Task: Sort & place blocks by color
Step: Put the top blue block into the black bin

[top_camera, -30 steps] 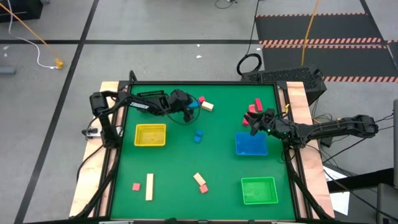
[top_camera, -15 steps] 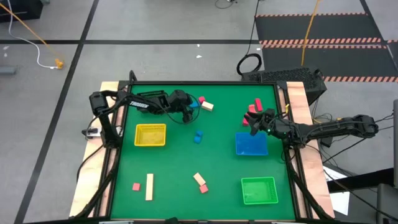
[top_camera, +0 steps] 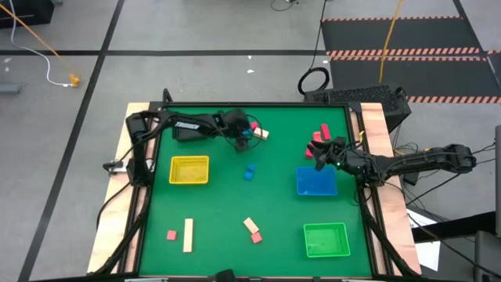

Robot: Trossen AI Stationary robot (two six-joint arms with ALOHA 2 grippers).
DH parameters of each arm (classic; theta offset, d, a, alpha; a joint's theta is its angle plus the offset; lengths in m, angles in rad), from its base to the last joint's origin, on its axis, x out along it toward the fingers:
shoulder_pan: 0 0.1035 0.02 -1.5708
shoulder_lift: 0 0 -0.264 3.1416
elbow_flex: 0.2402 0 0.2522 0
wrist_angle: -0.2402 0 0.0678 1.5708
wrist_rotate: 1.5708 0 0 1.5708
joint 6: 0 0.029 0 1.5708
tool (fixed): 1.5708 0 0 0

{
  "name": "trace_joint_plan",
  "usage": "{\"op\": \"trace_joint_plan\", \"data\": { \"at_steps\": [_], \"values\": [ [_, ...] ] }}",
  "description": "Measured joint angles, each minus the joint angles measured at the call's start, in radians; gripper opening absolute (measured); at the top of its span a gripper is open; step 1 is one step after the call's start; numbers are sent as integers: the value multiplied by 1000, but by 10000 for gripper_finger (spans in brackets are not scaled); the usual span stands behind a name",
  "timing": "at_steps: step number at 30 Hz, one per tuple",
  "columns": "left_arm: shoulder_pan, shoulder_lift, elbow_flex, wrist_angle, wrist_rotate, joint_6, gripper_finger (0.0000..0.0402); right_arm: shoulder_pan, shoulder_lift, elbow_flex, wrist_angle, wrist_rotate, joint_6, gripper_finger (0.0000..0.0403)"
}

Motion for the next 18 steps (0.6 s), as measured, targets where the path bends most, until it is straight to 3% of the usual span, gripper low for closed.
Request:
{"op": "trace_joint_plan", "data": {
  "at_steps": [4, 10, 18],
  "values": [
    [0, 41, 70, -67, 4, 8, 310, 0, 3, 0, 3, 0, -1, 160],
    [5, 50, 81, -80, 22, 0, 300, 0, 7, 0, 3, -1, -2, 160],
    [21, 52, 80, -92, 46, -54, 197, 0, 7, 0, 3, -1, -3, 160]
  ]
}}
